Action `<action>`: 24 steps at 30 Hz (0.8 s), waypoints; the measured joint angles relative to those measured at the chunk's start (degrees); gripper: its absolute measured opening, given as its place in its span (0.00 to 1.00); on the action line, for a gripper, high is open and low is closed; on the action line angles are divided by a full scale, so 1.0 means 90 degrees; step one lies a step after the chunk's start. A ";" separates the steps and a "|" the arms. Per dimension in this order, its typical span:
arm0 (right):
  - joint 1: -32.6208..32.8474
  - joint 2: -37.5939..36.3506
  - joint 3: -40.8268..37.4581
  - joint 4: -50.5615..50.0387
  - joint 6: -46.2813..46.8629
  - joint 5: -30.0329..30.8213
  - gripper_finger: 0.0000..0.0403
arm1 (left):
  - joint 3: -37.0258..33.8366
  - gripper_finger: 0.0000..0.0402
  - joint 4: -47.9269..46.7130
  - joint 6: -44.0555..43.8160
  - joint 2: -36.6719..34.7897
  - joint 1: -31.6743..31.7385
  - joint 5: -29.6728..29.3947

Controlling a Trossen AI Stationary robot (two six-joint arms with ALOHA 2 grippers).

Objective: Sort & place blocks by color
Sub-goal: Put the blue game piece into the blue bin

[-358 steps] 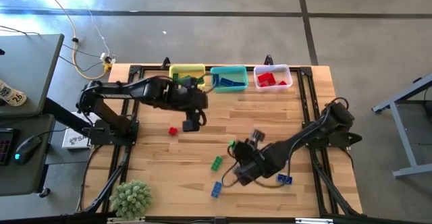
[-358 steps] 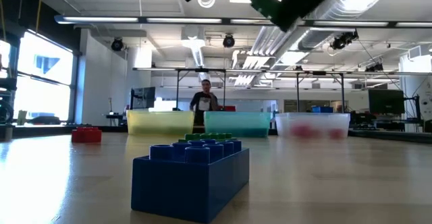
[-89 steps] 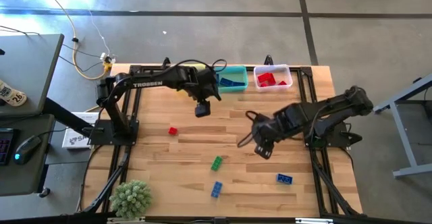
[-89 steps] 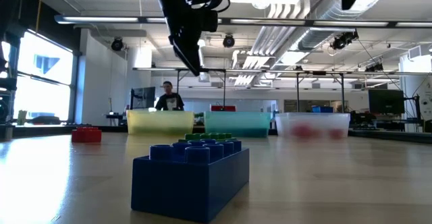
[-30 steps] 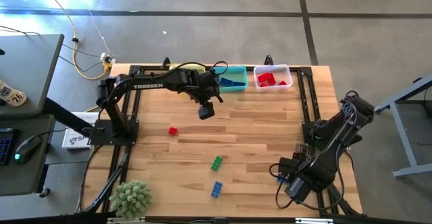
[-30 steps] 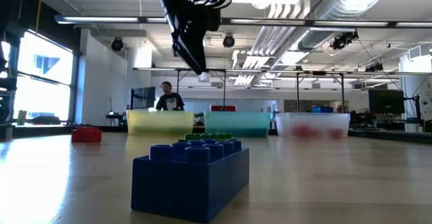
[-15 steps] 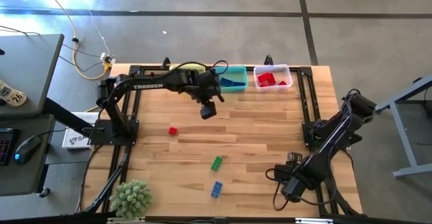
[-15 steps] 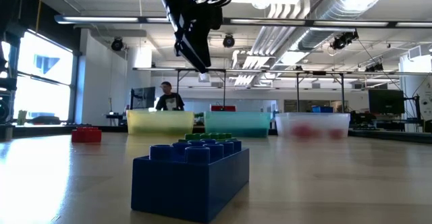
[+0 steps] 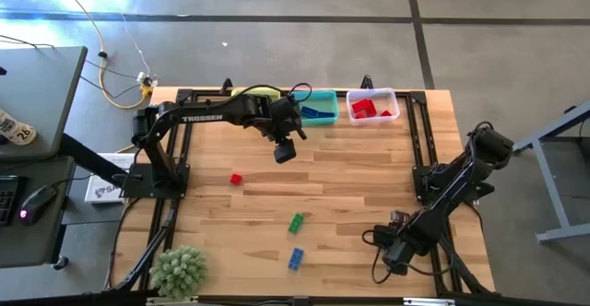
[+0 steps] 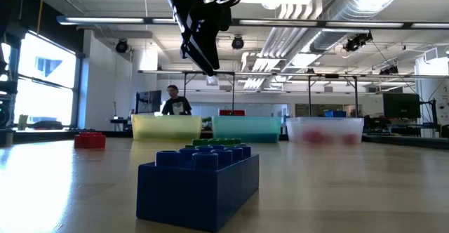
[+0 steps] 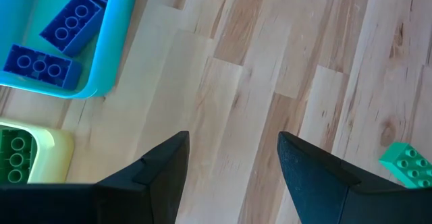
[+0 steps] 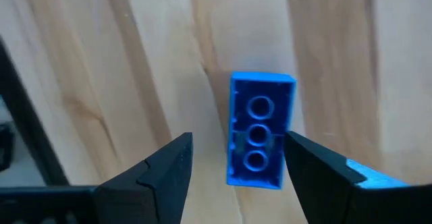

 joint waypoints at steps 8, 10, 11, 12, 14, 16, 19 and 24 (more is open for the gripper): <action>-0.0002 -0.0002 -0.0255 0.0125 0.0148 0.0058 0.54 | 0.0000 0.53 -0.0005 0.0012 0.0000 0.0002 0.0002; 0.0000 -0.0002 -0.0324 0.0238 0.0165 0.0056 0.54 | 0.0000 0.53 -0.0007 0.0012 0.0000 0.0002 0.0000; 0.0000 -0.0002 -0.0359 0.0275 0.0207 0.0054 0.54 | 0.0000 0.53 -0.0007 0.0009 0.0000 0.0002 0.0002; 0.0000 -0.0005 -0.0415 0.0311 0.0287 0.0058 0.54 | 0.0000 0.53 -0.0010 0.0011 0.0000 0.0002 0.0002; -0.0002 -0.0005 -0.0535 0.0353 0.0448 0.0064 0.54 | 0.0000 0.53 -0.0010 0.0012 0.0000 0.0002 0.0002; 0.0000 -0.0005 -0.0663 0.0497 0.0594 0.0090 0.54 | 0.0000 0.53 -0.0010 0.0014 0.0000 0.0002 0.0002; -0.0002 -0.0012 -0.0920 0.0908 0.0818 0.0080 0.54 | 0.0000 0.53 -0.0010 0.0014 0.0000 0.0002 0.0001; -0.0041 -0.0035 -0.1059 0.1087 0.1260 0.0060 0.49 | 0.0000 0.53 -0.0010 0.0014 0.0000 0.0002 0.0000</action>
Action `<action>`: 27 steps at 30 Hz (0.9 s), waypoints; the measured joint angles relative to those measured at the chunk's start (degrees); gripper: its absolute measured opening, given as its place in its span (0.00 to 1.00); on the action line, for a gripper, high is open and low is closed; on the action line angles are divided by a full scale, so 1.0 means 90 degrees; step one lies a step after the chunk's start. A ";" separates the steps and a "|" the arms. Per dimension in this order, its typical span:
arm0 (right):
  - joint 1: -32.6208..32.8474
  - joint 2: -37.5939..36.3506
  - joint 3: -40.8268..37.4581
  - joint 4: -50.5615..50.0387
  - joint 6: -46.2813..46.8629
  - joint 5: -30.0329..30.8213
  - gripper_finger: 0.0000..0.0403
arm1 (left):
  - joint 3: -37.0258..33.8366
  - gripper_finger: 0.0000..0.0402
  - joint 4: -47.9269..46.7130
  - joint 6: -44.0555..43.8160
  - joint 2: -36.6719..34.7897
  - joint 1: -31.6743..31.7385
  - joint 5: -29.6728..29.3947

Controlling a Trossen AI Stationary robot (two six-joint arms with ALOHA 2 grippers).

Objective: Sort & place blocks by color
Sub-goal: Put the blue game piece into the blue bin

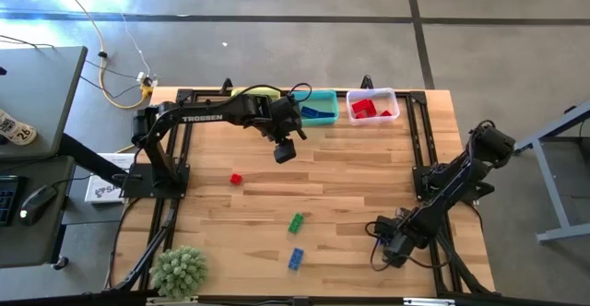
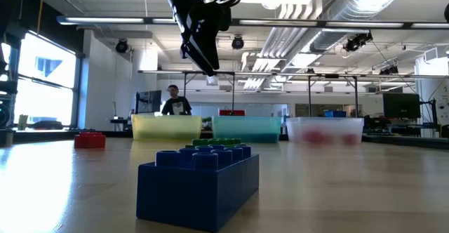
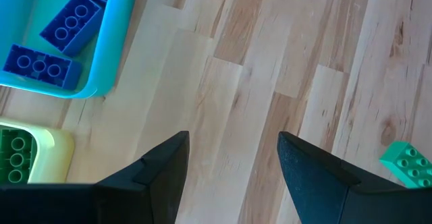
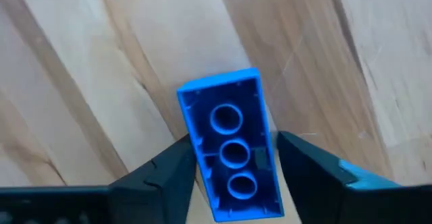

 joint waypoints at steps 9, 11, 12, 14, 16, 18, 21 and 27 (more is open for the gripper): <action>-0.0521 0.0013 0.0091 0.0028 0.0044 -0.0437 0.26 | 0.0000 0.53 0.0000 0.0000 0.0000 0.0069 -0.0151; -0.0693 -0.0022 0.0091 0.0089 0.0054 -0.0567 0.26 | 0.0000 0.53 0.0000 0.0000 0.0000 0.0123 -0.0166; -0.0789 -0.0054 0.0088 0.0146 0.0056 -0.0605 0.26 | 0.0000 0.53 0.0000 0.0001 0.0000 0.0155 -0.0170; -0.0988 -0.0131 0.0079 0.0331 0.0082 -0.0485 0.26 | -0.0002 0.53 -0.0002 0.0002 0.0000 0.0223 -0.0170; -0.1215 -0.0269 0.0079 0.0458 0.0174 -0.0299 0.26 | 0.0000 0.53 -0.0002 0.0082 0.0000 0.0320 -0.0170; -0.1420 -0.0355 0.0079 0.0686 0.0237 -0.0058 0.26 | 0.0000 0.53 -0.0005 0.0255 0.0000 0.0428 -0.0170; -0.1784 -0.0511 0.0080 0.1045 0.0337 0.0374 0.26 | 0.0000 0.53 -0.0018 0.0502 0.0000 0.0601 -0.0172; -0.2594 -0.0616 0.0084 0.1824 0.0240 0.1293 0.26 | -0.0002 0.53 -0.0032 0.0946 0.0000 0.0915 -0.0172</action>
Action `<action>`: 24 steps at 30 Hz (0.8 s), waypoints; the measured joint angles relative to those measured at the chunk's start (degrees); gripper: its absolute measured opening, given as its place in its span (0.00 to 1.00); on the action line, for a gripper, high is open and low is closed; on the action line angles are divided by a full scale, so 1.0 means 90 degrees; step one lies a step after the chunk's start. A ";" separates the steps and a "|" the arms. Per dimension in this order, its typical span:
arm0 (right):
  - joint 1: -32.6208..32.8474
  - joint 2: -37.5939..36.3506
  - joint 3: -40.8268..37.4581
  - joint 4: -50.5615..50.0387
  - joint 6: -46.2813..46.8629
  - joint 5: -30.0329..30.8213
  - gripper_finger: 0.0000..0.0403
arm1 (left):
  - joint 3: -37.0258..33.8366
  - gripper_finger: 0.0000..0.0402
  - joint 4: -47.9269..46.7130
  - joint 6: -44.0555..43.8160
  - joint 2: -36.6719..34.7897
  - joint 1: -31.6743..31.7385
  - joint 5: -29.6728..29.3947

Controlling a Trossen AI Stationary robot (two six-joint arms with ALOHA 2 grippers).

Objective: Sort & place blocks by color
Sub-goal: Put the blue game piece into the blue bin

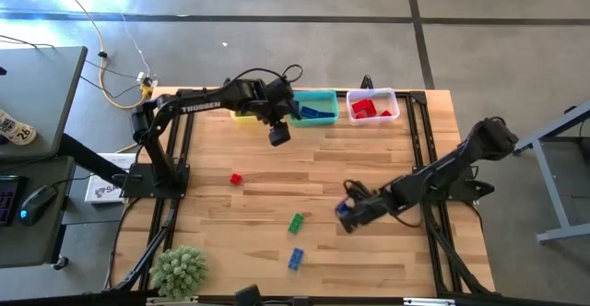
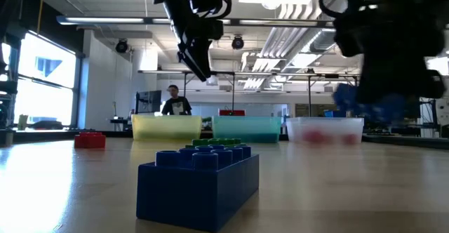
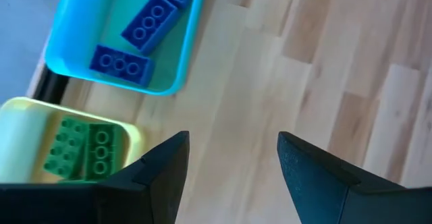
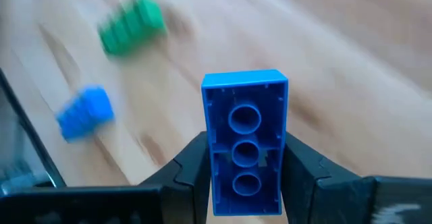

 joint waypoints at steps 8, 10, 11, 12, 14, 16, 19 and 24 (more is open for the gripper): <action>-0.1219 0.0000 0.0002 0.1546 -0.1123 0.0782 0.26 | 0.0000 0.53 -0.0002 0.0345 0.0000 0.0242 0.0002; -0.1548 0.0000 0.0005 0.1931 -0.1518 0.0910 0.26 | 0.0000 0.53 0.0000 0.0435 0.0000 0.0279 0.0004; -0.1720 0.0000 0.0005 0.2099 -0.1715 0.0958 0.26 | 0.0002 0.53 0.0000 0.0467 0.0000 0.0297 0.0002; -0.1891 0.0000 0.0005 0.2264 -0.1902 0.1003 0.26 | 0.0000 0.53 0.0000 0.0498 0.0000 0.0315 0.0004; -0.2231 -0.0001 0.0005 0.2585 -0.2276 0.1079 0.26 | 0.0000 0.53 0.0000 0.0572 0.0000 0.0350 0.0018; -0.2575 -0.0002 0.0005 0.2875 -0.2652 0.1090 0.26 | 0.0000 0.53 0.0002 0.0610 0.0000 0.0379 0.0022; -0.3077 -0.0005 0.0005 0.3238 -0.3230 0.1021 0.26 | 0.0000 0.53 0.0002 0.0610 0.0000 0.0434 0.0025; -0.3976 -0.0005 0.0007 0.3523 -0.4124 0.0466 0.26 | 0.0000 0.53 0.0002 0.0547 0.0000 0.0530 0.0026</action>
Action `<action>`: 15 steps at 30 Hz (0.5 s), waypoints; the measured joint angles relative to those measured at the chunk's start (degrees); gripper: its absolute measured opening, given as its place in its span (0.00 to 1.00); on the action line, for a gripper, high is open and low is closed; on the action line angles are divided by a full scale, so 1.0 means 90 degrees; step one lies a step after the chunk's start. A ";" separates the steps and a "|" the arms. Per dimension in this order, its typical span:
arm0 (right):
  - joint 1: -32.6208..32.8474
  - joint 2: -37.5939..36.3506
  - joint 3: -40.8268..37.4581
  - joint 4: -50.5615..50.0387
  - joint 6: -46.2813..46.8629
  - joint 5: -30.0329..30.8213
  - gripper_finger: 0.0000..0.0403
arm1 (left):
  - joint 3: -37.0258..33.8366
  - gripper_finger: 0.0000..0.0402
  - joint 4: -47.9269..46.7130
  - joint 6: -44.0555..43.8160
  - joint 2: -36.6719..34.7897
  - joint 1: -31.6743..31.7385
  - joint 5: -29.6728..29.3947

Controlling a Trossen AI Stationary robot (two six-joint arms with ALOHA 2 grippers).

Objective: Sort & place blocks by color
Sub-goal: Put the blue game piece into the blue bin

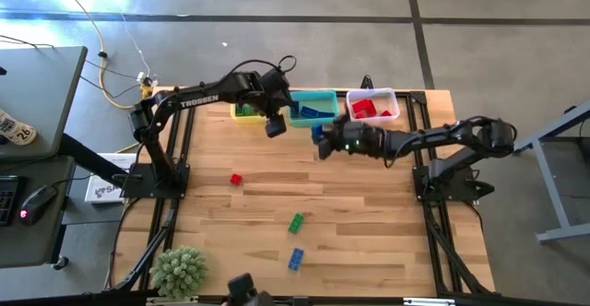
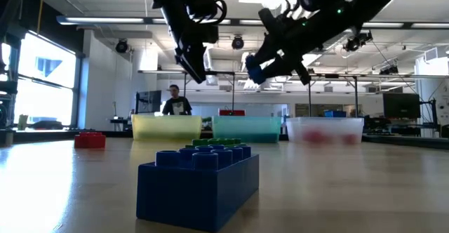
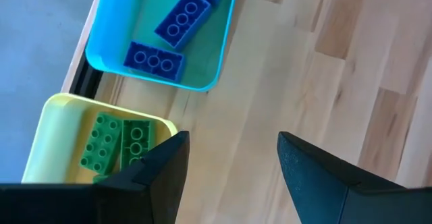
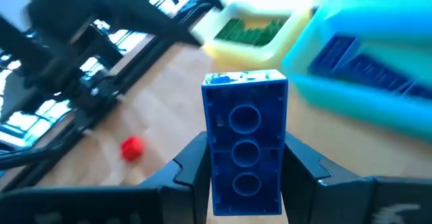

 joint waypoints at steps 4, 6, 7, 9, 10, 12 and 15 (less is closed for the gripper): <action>-0.0706 0.0000 0.0144 0.0000 -0.0812 -0.0433 0.26 | 0.0000 0.53 0.0000 -0.0257 0.0000 0.0077 0.0000; -0.1015 0.0000 0.0333 -0.0002 -0.1359 -0.0588 0.26 | 0.0000 0.53 0.0000 -0.0323 0.0000 0.0093 -0.0002; -0.1160 0.0000 0.0449 -0.0033 -0.1654 -0.0639 0.26 | 0.0000 0.53 0.0000 -0.0324 0.0000 0.0114 0.0000; -0.1443 0.0000 0.0712 -0.0156 -0.2169 -0.0728 0.26 | 0.0000 0.53 0.0000 -0.0338 0.0000 0.0119 0.0000; -0.1589 0.0000 0.0856 -0.0277 -0.2413 -0.0771 0.26 | 0.0000 0.53 0.0000 -0.0356 0.0000 0.0119 0.0000; -0.1848 0.0019 0.1134 -0.0603 -0.2862 -0.0777 0.26 | 0.0000 0.53 0.0002 -0.0439 0.0000 0.0119 -0.0002; -0.2213 0.0136 0.1522 -0.1130 -0.3412 -0.0864 0.26 | 0.0000 0.53 0.0002 -0.0521 0.0000 0.0119 0.0000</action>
